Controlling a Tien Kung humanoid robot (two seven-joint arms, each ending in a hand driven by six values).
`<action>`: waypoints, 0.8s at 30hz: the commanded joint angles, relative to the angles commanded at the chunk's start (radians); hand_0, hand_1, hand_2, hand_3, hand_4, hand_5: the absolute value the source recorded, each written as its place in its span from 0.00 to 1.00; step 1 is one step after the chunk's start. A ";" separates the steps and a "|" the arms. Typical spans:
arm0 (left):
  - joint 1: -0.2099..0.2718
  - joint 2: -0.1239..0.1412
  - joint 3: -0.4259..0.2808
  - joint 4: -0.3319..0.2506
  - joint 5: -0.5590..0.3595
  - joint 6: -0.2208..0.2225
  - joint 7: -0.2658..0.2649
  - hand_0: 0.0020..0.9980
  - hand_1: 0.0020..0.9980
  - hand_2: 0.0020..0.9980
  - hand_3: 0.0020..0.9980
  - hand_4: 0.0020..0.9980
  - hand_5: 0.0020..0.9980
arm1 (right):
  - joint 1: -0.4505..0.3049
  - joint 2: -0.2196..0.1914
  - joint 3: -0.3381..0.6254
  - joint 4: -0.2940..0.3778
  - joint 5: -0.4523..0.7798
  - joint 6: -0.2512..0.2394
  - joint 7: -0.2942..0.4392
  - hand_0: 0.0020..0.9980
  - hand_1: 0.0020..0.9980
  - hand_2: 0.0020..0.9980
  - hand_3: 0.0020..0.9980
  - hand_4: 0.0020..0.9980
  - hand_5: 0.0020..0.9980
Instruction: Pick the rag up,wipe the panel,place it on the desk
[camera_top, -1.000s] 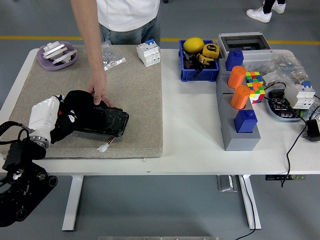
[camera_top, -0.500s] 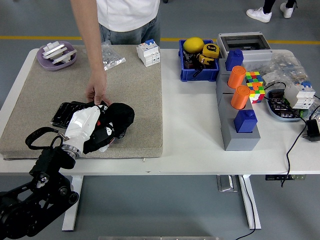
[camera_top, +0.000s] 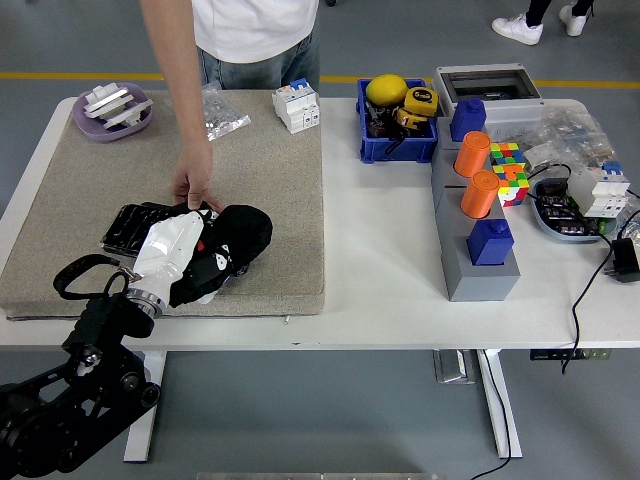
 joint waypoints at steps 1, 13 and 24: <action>-0.002 0.003 -0.004 0.006 0.004 0.002 -0.002 0.22 0.19 0.54 0.53 0.18 0.00 | 0.000 0.001 0.000 0.000 0.000 0.000 0.000 0.78 0.48 0.68 0.63 1.00 0.54; -0.006 0.018 -0.071 0.091 0.037 0.008 -0.018 0.22 0.19 0.54 0.53 0.18 0.00 | 0.000 -0.002 0.004 0.000 -0.001 -0.001 0.000 0.78 0.48 0.68 0.63 1.00 0.54; -0.015 0.039 -0.166 0.182 0.055 0.004 -0.019 0.22 0.19 0.54 0.53 0.18 0.00 | 0.004 -0.003 0.010 0.001 -0.007 -0.002 -0.001 0.78 0.48 0.68 0.63 1.00 0.53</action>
